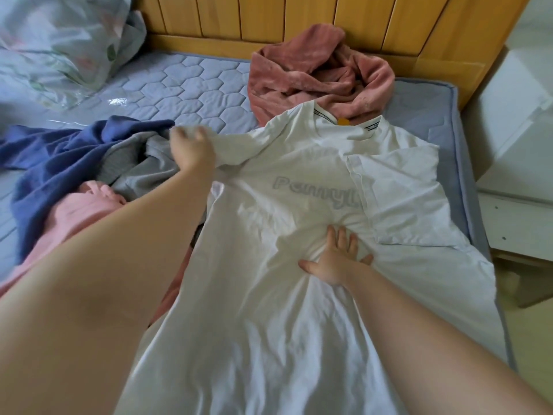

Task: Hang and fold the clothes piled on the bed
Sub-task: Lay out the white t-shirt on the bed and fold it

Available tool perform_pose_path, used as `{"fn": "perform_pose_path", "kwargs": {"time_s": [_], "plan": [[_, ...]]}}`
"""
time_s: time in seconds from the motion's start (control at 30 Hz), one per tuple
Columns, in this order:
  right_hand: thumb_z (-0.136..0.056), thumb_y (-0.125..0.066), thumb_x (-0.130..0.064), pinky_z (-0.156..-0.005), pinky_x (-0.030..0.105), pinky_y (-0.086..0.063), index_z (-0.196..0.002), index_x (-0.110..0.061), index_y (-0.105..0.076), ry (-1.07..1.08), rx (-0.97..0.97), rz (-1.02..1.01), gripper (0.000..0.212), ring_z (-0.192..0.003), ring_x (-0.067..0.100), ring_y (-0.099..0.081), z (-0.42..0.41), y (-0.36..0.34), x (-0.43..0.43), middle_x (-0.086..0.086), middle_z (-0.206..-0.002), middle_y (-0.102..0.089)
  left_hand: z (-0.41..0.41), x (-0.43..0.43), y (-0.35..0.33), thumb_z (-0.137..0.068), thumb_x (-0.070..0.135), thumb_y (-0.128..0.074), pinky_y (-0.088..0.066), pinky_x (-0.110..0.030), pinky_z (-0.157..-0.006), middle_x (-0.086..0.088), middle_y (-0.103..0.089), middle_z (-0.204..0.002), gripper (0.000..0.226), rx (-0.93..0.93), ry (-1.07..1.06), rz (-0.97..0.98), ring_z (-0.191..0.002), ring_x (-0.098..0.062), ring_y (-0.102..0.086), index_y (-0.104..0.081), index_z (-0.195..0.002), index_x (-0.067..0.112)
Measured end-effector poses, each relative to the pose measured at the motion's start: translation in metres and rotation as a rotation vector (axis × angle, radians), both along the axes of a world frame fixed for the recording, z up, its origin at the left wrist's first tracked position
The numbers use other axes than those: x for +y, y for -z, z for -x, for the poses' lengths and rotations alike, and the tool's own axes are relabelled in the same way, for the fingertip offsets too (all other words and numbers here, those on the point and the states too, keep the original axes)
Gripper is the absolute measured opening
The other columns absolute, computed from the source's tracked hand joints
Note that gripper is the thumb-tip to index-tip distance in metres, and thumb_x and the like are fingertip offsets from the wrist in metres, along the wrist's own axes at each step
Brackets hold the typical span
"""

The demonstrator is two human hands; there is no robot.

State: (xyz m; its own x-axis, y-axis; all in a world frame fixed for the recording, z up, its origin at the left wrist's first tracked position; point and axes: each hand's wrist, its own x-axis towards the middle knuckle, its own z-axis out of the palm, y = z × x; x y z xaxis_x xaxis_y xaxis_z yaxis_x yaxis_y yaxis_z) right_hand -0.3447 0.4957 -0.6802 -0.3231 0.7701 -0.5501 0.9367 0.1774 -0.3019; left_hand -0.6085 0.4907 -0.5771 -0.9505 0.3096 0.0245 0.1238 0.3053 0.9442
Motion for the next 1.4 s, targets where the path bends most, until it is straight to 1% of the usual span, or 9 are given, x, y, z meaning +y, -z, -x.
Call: {"fn": "perform_pose_path", "kwargs": {"time_s": [0.23,0.43,0.7,0.83,0.97,1.03,1.17,1.27,1.4], "plan": [[-0.079,-0.054,-0.068,-0.112,0.06,0.006,-0.15,-0.021,0.017,0.01,0.033,0.004,0.111,-0.144,0.023,0.023,-0.003,-0.002,0.001,-0.004,-0.156,0.026,-0.093,-0.017,0.051,-0.086,0.022,-0.044,-0.028,-0.046,-0.11,-0.012,-0.049,-0.142,0.045,1.313,1.132,0.233,-0.133,-0.03,-0.042,-0.059,-0.126,0.009],[-0.079,-0.054,-0.069,-0.112,0.059,0.006,-0.15,-0.023,0.016,-0.009,-0.011,0.033,0.11,-0.144,0.022,0.021,-0.001,-0.01,0.004,-0.005,-0.157,0.024,-0.07,-0.06,0.097,-0.084,0.03,-0.044,-0.02,-0.051,-0.113,-0.013,-0.027,-0.155,0.063,0.812,0.666,0.597,-0.143,-0.032,-0.023,-0.036,-0.144,0.012],[-0.085,-0.051,-0.032,-0.106,0.048,-0.033,-0.138,-0.013,-0.038,0.065,-0.216,-0.214,0.058,-0.132,0.031,-0.035,0.026,-0.041,0.027,0.006,-0.143,-0.037,-0.071,-0.065,0.127,-0.079,0.024,-0.046,-0.035,-0.056,-0.102,-0.016,-0.05,-0.138,0.038,0.916,0.602,0.546,-0.131,-0.033,-0.044,-0.062,-0.109,0.006],[-0.091,-0.052,-0.021,-0.096,0.039,-0.041,-0.121,-0.009,-0.053,0.106,0.193,-0.546,0.033,-0.12,0.03,-0.045,0.042,-0.063,0.064,0.011,-0.129,-0.049,-0.068,-0.063,0.133,-0.077,0.021,-0.044,-0.036,-0.054,-0.101,-0.015,-0.053,-0.134,0.026,0.91,0.589,0.469,-0.13,-0.032,-0.046,-0.06,-0.091,0.006],[-0.084,-0.064,-0.033,-0.102,0.037,-0.038,-0.138,-0.01,-0.038,0.174,0.366,-0.206,0.064,-0.129,0.03,-0.04,0.077,-0.063,0.097,0.01,-0.136,-0.045,-0.066,-0.06,0.134,-0.075,0.022,-0.045,-0.036,-0.055,-0.103,-0.015,-0.05,-0.139,0.035,0.867,0.581,0.454,-0.131,-0.032,-0.045,-0.06,-0.102,0.006],[-0.081,-0.065,-0.021,-0.084,0.032,-0.046,-0.105,-0.011,-0.061,0.164,0.404,-0.195,0.027,-0.106,0.029,-0.057,0.088,-0.059,0.103,0.007,-0.105,-0.061,-0.065,-0.059,0.134,-0.075,0.023,-0.047,-0.035,-0.053,-0.105,-0.014,-0.047,-0.143,0.052,0.846,0.586,0.461,-0.133,-0.03,-0.043,-0.056,-0.123,0.006],[-0.068,-0.056,0.006,-0.068,0.036,-0.044,-0.073,-0.007,-0.064,-0.316,0.518,-0.698,0.016,-0.082,0.033,-0.056,0.09,-0.051,0.077,0.011,-0.079,-0.06,-0.065,-0.059,0.131,-0.075,0.027,-0.049,-0.033,-0.049,-0.108,-0.013,-0.042,-0.146,0.072,0.823,0.591,0.468,-0.136,-0.026,-0.04,-0.037,-0.142,0.006],[-0.08,-0.058,-0.005,-0.078,0.037,-0.048,-0.082,-0.005,-0.071,-0.564,0.535,-0.481,0.014,-0.089,0.03,-0.058,0.084,-0.037,0.054,0.011,-0.087,-0.064,-0.065,-0.06,0.13,-0.075,0.029,-0.049,-0.032,-0.05,-0.108,-0.009,-0.041,-0.148,0.074,0.834,0.618,0.48,-0.137,-0.026,-0.038,-0.033,-0.145,0.013],[-0.087,-0.045,0.002,-0.088,0.036,-0.05,-0.1,-0.006,-0.069,-0.133,0.659,-0.313,0.028,-0.093,0.024,-0.063,0.086,-0.038,0.066,0.008,-0.096,-0.066,-0.064,-0.059,0.132,-0.074,0.026,-0.047,-0.037,-0.053,-0.103,-0.006,-0.047,-0.144,0.062,0.868,0.645,0.486,-0.134,-0.031,-0.041,-0.052,-0.135,0.014]]}}
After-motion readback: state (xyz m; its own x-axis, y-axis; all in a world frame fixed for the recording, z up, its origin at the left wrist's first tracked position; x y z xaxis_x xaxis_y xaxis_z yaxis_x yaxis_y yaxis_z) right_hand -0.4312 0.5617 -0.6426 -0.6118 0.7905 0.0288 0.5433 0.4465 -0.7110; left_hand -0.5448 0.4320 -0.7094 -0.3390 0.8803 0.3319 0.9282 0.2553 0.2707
